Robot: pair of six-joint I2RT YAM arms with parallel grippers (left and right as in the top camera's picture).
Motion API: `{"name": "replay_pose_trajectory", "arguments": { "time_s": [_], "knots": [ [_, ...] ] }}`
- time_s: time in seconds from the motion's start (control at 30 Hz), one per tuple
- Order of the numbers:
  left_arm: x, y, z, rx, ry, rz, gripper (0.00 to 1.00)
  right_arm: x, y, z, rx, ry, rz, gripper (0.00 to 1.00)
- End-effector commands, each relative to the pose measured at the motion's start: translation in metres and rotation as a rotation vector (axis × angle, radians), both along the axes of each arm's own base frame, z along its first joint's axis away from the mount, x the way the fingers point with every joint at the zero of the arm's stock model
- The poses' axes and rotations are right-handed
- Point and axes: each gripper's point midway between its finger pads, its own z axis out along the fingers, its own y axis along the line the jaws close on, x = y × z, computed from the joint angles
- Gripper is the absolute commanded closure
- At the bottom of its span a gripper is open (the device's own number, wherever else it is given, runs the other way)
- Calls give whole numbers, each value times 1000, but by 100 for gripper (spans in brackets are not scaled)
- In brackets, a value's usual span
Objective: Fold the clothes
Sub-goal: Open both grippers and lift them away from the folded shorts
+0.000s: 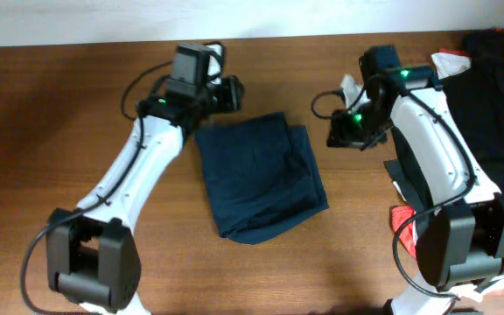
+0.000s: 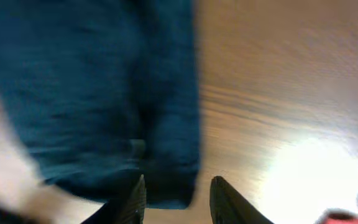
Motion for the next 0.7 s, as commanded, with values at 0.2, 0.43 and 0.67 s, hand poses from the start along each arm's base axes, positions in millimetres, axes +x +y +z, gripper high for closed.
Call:
{"name": "replay_pose_trajectory", "arguments": {
  "time_s": [0.2,0.43,0.67],
  "knots": [
    [4,15,-71,64,155,19,49,-35,52,-44,65,130,68,35],
    [-16,21,-85,95,255,18,47,-46,55,-98,85,148,3,26],
    [-27,24,-92,111,307,18,43,-49,125,-25,659,53,265,96]
  ]
}}
